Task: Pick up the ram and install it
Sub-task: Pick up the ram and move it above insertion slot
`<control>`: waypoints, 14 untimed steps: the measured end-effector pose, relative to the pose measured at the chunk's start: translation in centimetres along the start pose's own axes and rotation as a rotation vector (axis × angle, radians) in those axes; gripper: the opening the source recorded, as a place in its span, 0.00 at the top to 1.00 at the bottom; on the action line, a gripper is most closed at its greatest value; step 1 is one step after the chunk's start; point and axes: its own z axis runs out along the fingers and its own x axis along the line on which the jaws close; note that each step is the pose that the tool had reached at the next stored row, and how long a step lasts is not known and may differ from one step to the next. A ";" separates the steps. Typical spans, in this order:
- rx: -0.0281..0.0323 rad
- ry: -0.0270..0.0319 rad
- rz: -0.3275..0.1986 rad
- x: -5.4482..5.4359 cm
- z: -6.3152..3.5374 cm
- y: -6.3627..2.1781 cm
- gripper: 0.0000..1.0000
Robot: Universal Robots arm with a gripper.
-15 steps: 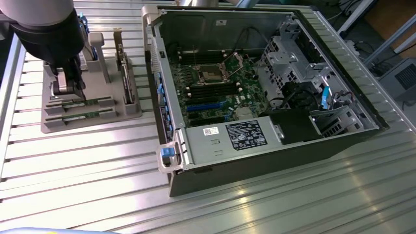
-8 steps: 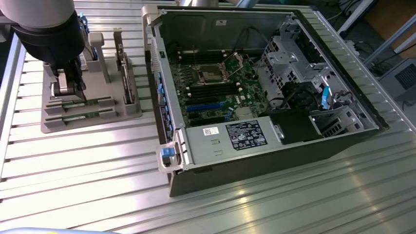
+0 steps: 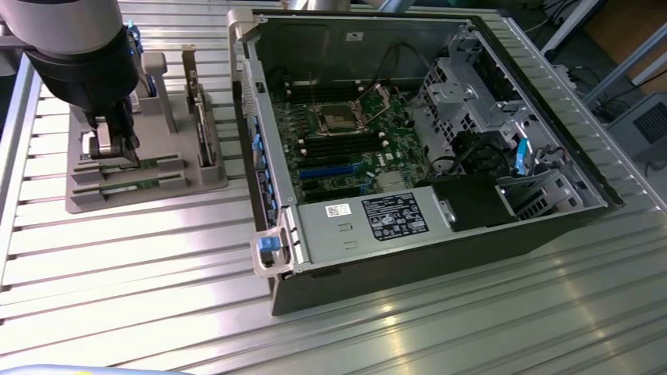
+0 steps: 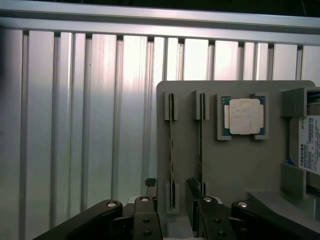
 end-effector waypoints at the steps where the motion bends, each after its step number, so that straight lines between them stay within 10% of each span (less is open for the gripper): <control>1: 0.0000 0.0000 0.000 0.0 0.03 0.00 0.64; 14: 0.0000 0.0000 0.000 0.0 0.39 -0.02 0.64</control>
